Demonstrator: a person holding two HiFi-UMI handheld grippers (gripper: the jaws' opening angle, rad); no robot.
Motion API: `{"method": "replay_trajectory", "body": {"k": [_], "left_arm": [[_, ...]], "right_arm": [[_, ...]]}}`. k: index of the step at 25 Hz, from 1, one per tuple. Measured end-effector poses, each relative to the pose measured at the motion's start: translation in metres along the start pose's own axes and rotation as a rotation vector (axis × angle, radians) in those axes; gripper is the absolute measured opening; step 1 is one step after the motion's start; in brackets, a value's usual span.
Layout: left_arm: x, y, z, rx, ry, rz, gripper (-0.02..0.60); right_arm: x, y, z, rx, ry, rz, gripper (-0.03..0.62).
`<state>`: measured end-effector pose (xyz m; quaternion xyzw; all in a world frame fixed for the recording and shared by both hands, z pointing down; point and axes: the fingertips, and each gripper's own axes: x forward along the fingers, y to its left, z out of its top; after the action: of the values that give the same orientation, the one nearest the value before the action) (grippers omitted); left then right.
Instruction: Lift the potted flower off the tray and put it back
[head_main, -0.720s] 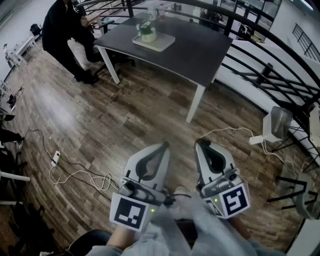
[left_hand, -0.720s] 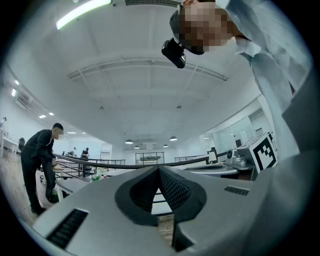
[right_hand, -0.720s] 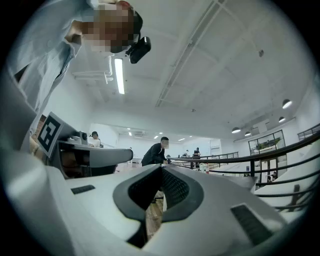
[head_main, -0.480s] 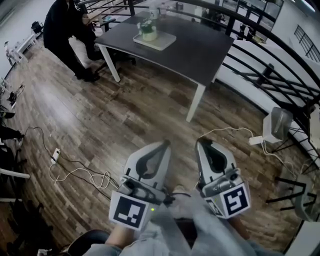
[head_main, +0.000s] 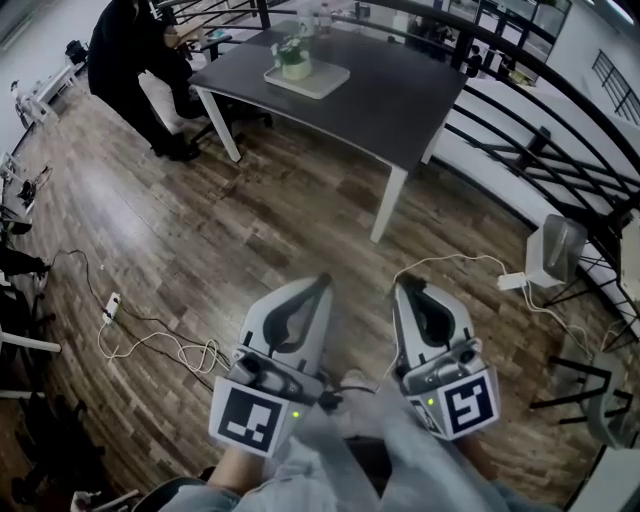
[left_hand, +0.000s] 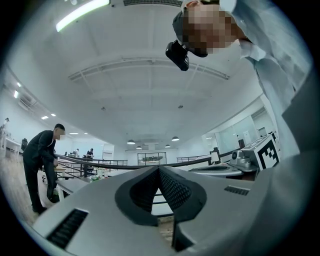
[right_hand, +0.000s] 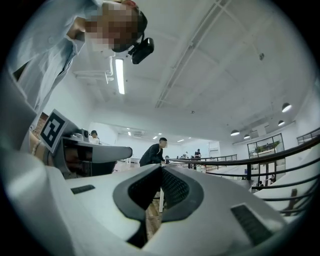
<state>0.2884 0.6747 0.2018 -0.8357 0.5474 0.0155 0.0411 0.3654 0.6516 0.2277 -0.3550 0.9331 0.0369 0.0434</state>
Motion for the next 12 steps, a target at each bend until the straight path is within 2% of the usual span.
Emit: {"method": "replay_trajectory", "body": {"k": [5, 12], "left_arm": [[0.003, -0.01, 0.007, 0.006, -0.008, 0.024, 0.002], [0.005, -0.019, 0.015, -0.027, -0.041, 0.073, 0.002]], "right_arm": [[-0.01, -0.012, 0.008, 0.003, -0.026, 0.005, 0.0], [-0.024, -0.028, 0.003, 0.033, -0.013, 0.009, 0.0]]}}
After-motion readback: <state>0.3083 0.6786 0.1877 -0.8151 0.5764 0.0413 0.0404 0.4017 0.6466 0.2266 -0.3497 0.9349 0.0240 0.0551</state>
